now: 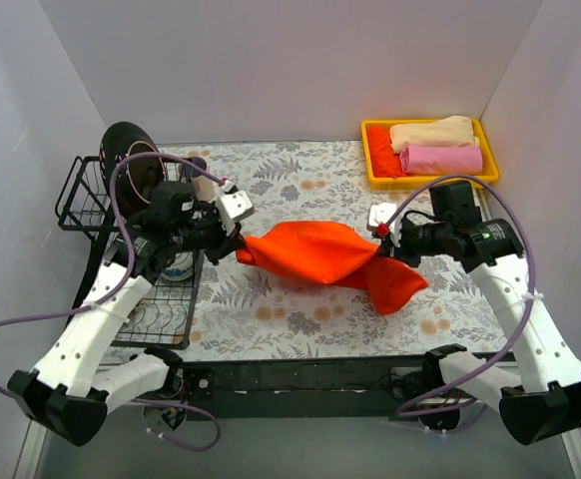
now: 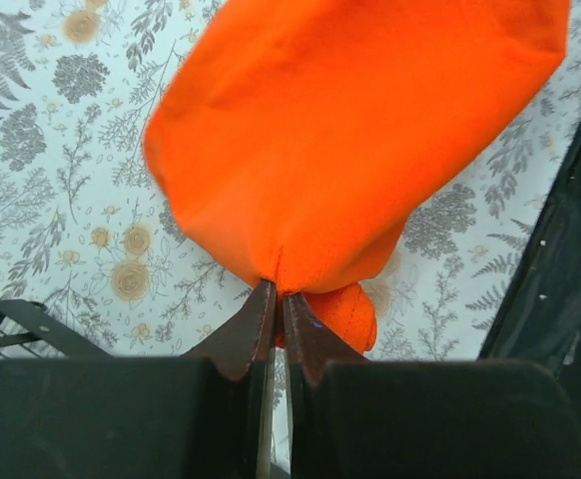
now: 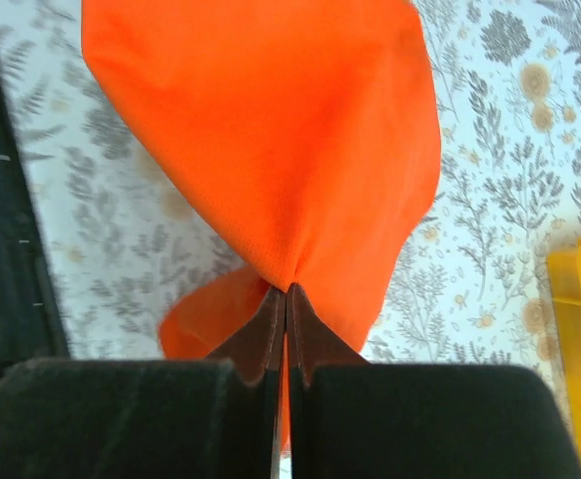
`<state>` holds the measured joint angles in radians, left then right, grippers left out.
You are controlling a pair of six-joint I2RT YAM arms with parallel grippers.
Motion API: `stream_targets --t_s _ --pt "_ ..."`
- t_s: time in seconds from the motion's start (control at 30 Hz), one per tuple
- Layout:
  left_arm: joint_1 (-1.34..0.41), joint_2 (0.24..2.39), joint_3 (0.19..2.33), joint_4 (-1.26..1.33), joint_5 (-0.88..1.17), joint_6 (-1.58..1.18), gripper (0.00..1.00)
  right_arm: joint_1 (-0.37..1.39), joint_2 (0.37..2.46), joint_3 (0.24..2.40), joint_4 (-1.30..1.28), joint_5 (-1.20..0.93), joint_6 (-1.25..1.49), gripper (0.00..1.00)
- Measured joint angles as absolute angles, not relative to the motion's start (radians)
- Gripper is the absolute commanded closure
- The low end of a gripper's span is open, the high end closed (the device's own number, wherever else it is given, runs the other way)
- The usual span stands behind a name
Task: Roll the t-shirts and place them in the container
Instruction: Flatten out the T-shirt at the center of the board.
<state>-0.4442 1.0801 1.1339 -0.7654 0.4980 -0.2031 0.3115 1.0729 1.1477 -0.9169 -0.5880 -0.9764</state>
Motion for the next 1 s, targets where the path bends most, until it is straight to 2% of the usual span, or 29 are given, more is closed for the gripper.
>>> stream_targets --t_s 0.17,0.3,0.4,0.53,0.57,0.63,0.67,0.7,0.77,0.87,1.0 --pt "-0.435 1.013 1.240 -0.846 0.532 -0.206 1.00 0.318 1.050 1.293 -1.135 -0.651 -0.942 0.99" --pt "-0.435 1.059 1.295 -0.821 0.503 -0.197 1.00 0.316 1.109 1.348 -1.179 -0.659 -0.925 0.99" --pt "-0.433 1.161 1.298 -0.742 0.466 -0.182 1.00 0.284 1.199 1.340 -1.163 -0.663 -0.929 0.99" --pt "-0.421 1.420 1.326 -0.600 0.411 -0.178 1.00 0.161 1.359 1.339 -1.114 -0.675 -0.969 0.99" --pt "-0.418 1.493 1.347 -0.566 0.394 -0.180 0.97 0.120 1.404 1.341 -1.101 -0.679 -0.981 0.89" --pt "-0.410 1.646 1.419 -0.519 0.358 -0.191 0.71 0.038 1.498 1.360 -1.081 -0.677 -0.997 0.73" --pt "-0.407 1.705 1.455 -0.504 0.340 -0.199 0.64 -0.009 1.561 1.390 -1.071 -0.669 -1.002 0.39" --pt "-0.405 1.768 1.499 -0.485 0.319 -0.211 0.57 -0.036 1.610 1.415 -1.058 -0.661 -0.998 0.34" --pt "-0.401 1.860 1.570 -0.457 0.282 -0.241 0.52 -0.094 1.718 1.499 -1.035 -0.647 -0.991 0.33" --pt "-0.395 1.882 1.592 -0.427 0.250 -0.282 0.46 -0.128 1.782 1.571 -0.983 -0.646 -0.966 0.32" --pt "-0.395 1.819 1.586 -0.414 0.246 -0.334 0.43 -0.087 1.635 1.475 -0.894 -0.657 -0.942 0.32"
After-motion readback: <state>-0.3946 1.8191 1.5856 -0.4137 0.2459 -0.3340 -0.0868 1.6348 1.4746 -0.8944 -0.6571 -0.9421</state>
